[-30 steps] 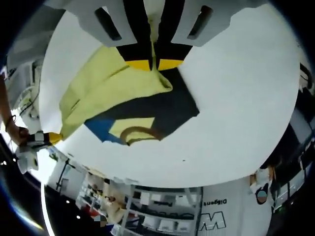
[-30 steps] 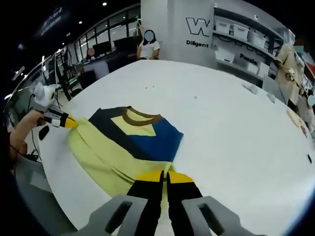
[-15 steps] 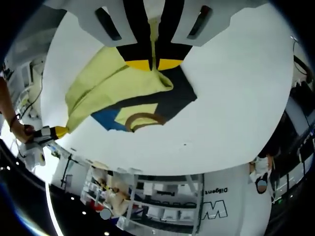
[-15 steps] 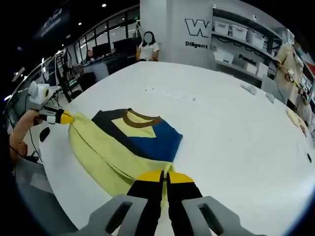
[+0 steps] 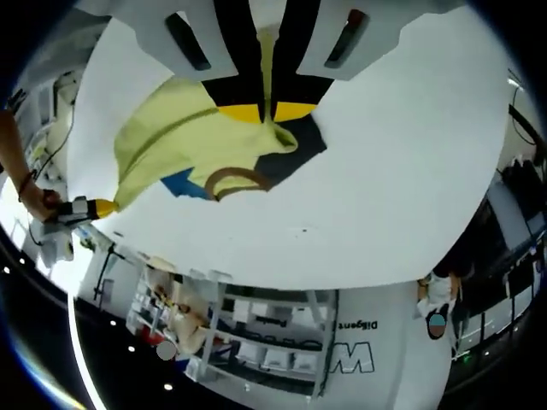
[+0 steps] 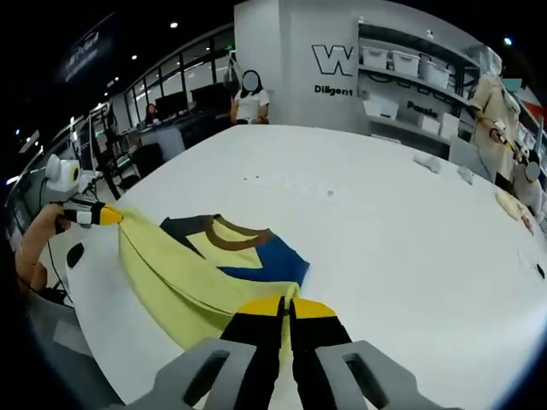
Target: Fold the garment on the visible template until the final outline fits inside the template.
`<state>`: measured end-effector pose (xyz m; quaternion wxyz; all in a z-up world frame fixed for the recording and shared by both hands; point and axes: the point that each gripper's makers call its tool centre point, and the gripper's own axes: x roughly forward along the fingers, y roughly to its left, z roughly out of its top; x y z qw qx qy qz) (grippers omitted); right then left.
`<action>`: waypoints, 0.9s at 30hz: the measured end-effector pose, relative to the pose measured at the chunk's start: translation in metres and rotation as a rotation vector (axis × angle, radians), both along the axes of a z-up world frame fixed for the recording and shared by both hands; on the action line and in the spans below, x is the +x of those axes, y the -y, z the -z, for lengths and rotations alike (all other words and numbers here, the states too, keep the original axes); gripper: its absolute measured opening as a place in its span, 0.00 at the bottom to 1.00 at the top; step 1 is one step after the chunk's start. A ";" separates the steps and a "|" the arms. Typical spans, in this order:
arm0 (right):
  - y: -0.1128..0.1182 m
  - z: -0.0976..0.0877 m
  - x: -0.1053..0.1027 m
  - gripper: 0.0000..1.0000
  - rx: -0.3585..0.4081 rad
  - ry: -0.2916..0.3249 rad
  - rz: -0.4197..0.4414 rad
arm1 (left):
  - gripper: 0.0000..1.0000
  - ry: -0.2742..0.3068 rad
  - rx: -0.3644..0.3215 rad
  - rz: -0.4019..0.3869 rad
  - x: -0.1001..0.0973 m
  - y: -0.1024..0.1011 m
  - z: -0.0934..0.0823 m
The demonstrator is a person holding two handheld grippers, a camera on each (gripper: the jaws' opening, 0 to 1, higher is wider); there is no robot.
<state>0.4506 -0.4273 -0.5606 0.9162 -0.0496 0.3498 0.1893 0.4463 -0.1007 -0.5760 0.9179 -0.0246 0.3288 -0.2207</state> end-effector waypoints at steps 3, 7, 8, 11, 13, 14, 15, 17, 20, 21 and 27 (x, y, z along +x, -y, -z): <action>0.003 0.001 0.007 0.00 -0.007 0.002 0.007 | 0.00 0.006 0.006 -0.024 0.006 -0.004 0.001; 0.002 0.005 0.021 0.00 0.034 0.016 0.031 | 0.00 0.006 -0.007 -0.063 0.014 -0.010 0.004; 0.002 0.007 0.025 0.00 0.040 0.010 0.035 | 0.00 0.013 -0.021 -0.076 0.017 -0.011 0.004; 0.002 0.014 0.034 0.00 0.058 0.008 0.049 | 0.00 0.006 -0.033 -0.100 0.025 -0.015 0.009; 0.002 0.021 0.039 0.00 0.067 -0.005 0.054 | 0.00 0.003 -0.038 -0.115 0.031 -0.018 0.014; 0.001 0.023 0.041 0.00 0.070 -0.010 0.056 | 0.00 0.004 -0.044 -0.126 0.033 -0.020 0.016; 0.001 0.027 0.044 0.00 0.073 -0.014 0.058 | 0.00 0.000 -0.051 -0.134 0.036 -0.021 0.018; 0.001 0.031 0.049 0.00 0.079 -0.013 0.063 | 0.00 -0.001 -0.059 -0.140 0.040 -0.022 0.023; 0.001 0.038 0.054 0.00 0.089 -0.022 0.074 | 0.00 -0.014 -0.070 -0.145 0.045 -0.022 0.032; 0.002 0.042 0.055 0.00 0.091 -0.037 0.085 | 0.00 -0.027 -0.070 -0.154 0.046 -0.023 0.037; 0.003 0.061 0.062 0.00 0.101 -0.075 0.116 | 0.00 -0.058 -0.069 -0.158 0.050 -0.022 0.055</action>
